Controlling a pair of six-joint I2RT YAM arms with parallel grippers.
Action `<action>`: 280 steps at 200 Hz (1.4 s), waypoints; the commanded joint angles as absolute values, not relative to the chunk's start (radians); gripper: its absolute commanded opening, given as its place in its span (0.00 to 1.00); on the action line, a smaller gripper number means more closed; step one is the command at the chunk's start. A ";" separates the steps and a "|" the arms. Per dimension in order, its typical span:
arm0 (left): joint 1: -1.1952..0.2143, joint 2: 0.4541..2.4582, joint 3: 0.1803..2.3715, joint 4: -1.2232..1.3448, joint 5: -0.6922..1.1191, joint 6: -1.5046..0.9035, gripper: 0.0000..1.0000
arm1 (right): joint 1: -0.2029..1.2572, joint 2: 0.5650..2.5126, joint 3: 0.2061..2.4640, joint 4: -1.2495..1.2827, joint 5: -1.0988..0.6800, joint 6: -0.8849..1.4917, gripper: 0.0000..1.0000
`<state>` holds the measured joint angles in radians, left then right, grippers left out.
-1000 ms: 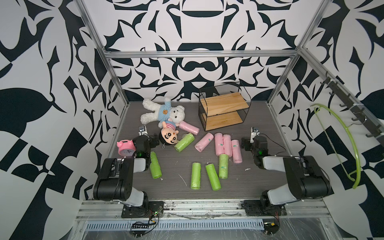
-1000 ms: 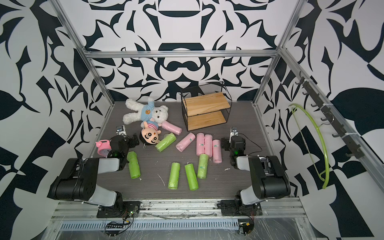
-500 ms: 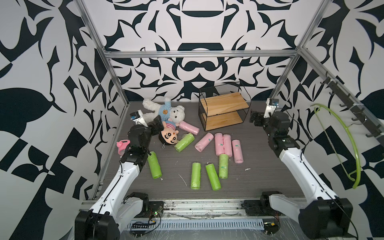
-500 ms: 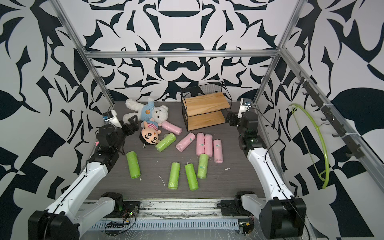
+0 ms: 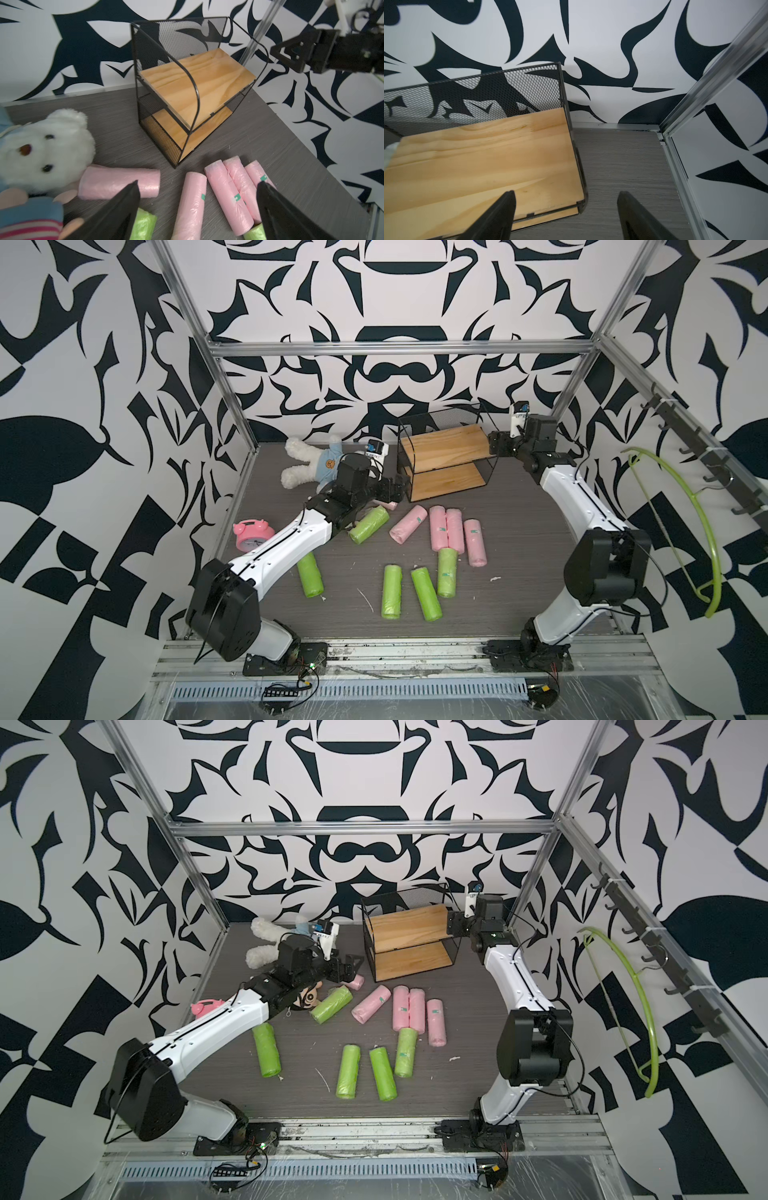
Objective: Sort the rolls of trash bags by color and place them on the shelf
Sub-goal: Adjust the shelf at the center of the board.
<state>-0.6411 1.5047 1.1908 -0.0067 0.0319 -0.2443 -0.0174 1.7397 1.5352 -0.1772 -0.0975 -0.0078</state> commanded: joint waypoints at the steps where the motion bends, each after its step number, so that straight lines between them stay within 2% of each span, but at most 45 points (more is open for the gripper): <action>1: -0.671 1.580 1.266 -0.070 0.057 -0.120 0.95 | -0.026 1.775 1.640 -0.212 -0.127 -0.050 0.77; 67: -0.677 1.783 1.378 -0.016 -0.002 0.025 0.92 | -0.029 1.914 1.769 -0.263 -0.138 -0.098 0.45; 104: -0.675 1.856 1.435 -0.020 -0.112 0.115 0.91 | -0.029 1.875 1.743 -0.286 -0.092 -0.097 0.27; 127: -0.663 1.889 1.458 -0.019 -0.158 0.148 0.91 | -0.029 1.820 1.696 -0.287 -0.083 -0.088 0.21; 193: -0.584 1.968 1.578 -0.028 -0.153 0.160 0.89 | -0.009 1.714 1.584 -0.279 -0.130 0.008 0.20; 218: -0.570 1.984 1.605 -0.045 -0.151 0.164 0.89 | 0.005 1.705 1.571 -0.276 -0.089 0.002 0.20; 254: -0.561 1.981 1.605 -0.044 -0.142 0.160 0.90 | 0.006 1.731 1.610 -0.256 -0.027 -0.031 0.44; 280: -0.556 1.991 1.616 -0.048 -0.151 0.151 0.91 | 0.005 1.796 1.679 -0.284 -0.046 -0.034 0.51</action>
